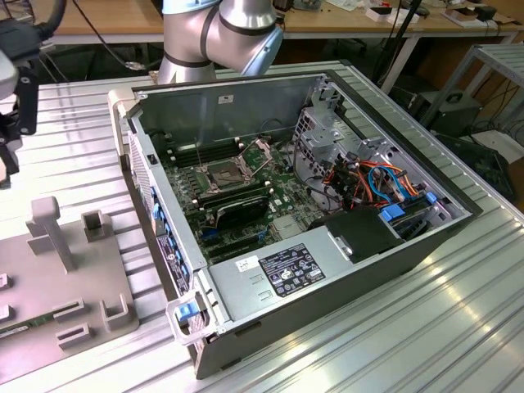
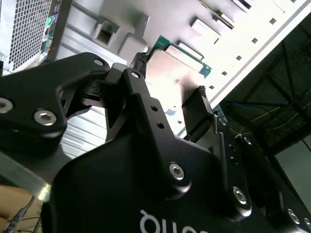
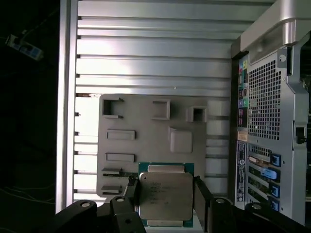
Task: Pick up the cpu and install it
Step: 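Pick up the cpu and move it towards the insertion slot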
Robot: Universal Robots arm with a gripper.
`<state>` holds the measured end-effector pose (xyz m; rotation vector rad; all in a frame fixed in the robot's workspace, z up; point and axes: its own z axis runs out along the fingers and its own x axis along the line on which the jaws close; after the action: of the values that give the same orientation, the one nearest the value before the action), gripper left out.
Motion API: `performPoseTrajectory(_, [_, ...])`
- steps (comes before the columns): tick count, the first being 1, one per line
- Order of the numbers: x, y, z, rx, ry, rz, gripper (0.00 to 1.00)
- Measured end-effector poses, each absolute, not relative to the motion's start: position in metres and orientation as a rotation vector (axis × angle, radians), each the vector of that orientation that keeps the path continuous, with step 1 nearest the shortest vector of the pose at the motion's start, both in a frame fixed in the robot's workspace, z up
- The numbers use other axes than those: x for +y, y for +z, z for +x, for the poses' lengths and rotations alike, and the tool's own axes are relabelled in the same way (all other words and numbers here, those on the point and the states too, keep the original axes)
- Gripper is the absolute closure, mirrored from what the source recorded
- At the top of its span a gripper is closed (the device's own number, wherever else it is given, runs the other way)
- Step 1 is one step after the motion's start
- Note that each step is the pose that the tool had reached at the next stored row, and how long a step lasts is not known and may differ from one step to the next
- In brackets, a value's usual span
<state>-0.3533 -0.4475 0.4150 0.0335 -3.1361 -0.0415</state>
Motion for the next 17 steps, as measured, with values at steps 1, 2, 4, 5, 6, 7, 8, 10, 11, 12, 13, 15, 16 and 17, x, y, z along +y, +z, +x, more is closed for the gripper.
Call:
performPoseTrajectory(1, [-0.447, 0.415, -0.351, -3.136, -0.041, 0.034, 0.45])
performPoseTrajectory(2, [-0.447, 0.415, -0.347, -3.136, -0.042, 0.034, 0.45])
performPoseTrajectory(4, [-0.447, 0.415, -0.335, -3.136, -0.042, 0.034, 0.45])
performPoseTrajectory(5, [-0.447, 0.415, -0.330, -3.136, -0.042, 0.033, 0.45])
performPoseTrajectory(6, [-0.447, 0.415, -0.327, -3.136, -0.042, 0.033, 0.45])
performPoseTrajectory(7, [-0.447, 0.415, -0.324, -3.136, -0.042, 0.033, 0.45])
performPoseTrajectory(8, [-0.447, 0.415, -0.319, -3.136, -0.042, 0.034, 0.45])
performPoseTrajectory(10, [-0.447, 0.415, -0.312, -3.136, -0.041, 0.034, 0.45])
performPoseTrajectory(11, [-0.447, 0.415, -0.309, -3.136, -0.042, 0.033, 0.45])
performPoseTrajectory(12, [-0.447, 0.415, -0.304, -3.136, -0.042, 0.033, 0.45])
performPoseTrajectory(13, [-0.447, 0.415, -0.301, -3.136, -0.042, 0.034, 0.45])
performPoseTrajectory(15, [-0.447, 0.415, -0.291, -3.136, -0.042, 0.033, 0.45])
performPoseTrajectory(16, [-0.447, 0.415, -0.288, -3.136, -0.042, 0.033, 0.45])
performPoseTrajectory(17, [-0.447, 0.415, -0.285, -3.136, -0.042, 0.033, 0.45])
